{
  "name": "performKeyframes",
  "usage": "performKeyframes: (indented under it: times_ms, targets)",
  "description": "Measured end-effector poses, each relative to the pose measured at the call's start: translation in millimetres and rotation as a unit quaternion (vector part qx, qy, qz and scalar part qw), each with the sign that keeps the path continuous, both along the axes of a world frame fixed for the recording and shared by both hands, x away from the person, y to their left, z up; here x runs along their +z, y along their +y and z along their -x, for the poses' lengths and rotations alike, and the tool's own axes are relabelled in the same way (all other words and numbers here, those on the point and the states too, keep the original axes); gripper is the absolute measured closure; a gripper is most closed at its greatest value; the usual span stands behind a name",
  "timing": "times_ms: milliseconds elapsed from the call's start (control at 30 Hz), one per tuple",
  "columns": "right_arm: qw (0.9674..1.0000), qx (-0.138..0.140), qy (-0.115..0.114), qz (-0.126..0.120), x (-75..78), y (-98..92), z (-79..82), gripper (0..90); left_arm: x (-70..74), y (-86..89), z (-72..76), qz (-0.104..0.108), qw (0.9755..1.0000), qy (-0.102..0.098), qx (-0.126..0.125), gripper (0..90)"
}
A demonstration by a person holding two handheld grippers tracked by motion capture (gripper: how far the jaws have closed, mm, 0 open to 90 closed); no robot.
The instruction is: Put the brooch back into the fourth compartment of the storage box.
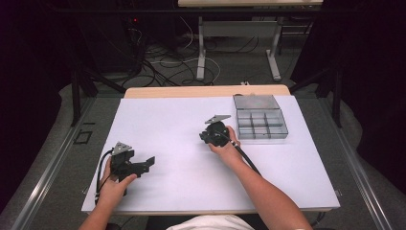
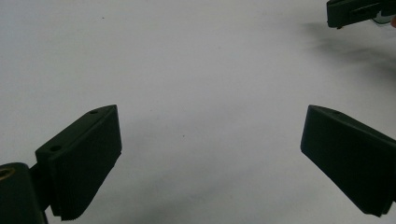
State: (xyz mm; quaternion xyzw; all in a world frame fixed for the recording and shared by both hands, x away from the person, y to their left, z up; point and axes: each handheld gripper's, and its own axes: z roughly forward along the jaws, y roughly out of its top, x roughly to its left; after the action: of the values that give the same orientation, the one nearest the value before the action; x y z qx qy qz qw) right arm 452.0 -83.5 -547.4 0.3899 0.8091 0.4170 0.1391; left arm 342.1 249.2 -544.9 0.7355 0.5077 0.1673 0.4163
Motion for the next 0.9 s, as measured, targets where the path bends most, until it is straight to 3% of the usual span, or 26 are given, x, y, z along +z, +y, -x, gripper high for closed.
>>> performKeyframes:
  times_ms: [100,133,533,633,667,733,900]
  targets:
    - [1.0000,-0.007,0.002,-0.001,1.0,-4.4,-1.3,80.9,0.0,-0.2,0.1,0.000,1.0000,0.000,0.000,5.2]
    - [0.9999,-0.005,0.003,0.009,2.6,-7.8,-2.4,81.0,0.0,-0.2,0.0,0.000,1.0000,0.000,0.000,5.2]
    - [0.9993,-0.032,-0.008,-0.014,9.0,-26.4,-7.7,81.0,0.1,-0.2,-0.1,-0.002,1.0000,0.000,-0.001,5.3]
    - [0.9994,-0.033,0.005,0.002,11.5,-29.8,-7.5,80.9,-0.1,-0.4,-0.2,-0.002,1.0000,0.000,-0.001,5.3]
    - [0.9993,-0.036,-0.002,-0.008,10.5,-29.4,-7.9,80.9,0.0,-0.4,-0.2,-0.002,1.0000,0.000,-0.001,5.3]
    - [0.9994,-0.035,-0.006,-0.004,10.3,-30.4,-8.3,81.0,-0.1,-0.3,-0.2,-0.002,1.0000,0.000,-0.001,5.3]
    - [0.9994,-0.035,0.000,-0.005,11.5,-31.5,-7.5,80.9,0.0,-0.3,-0.1,-0.001,1.0000,0.000,0.000,5.3]
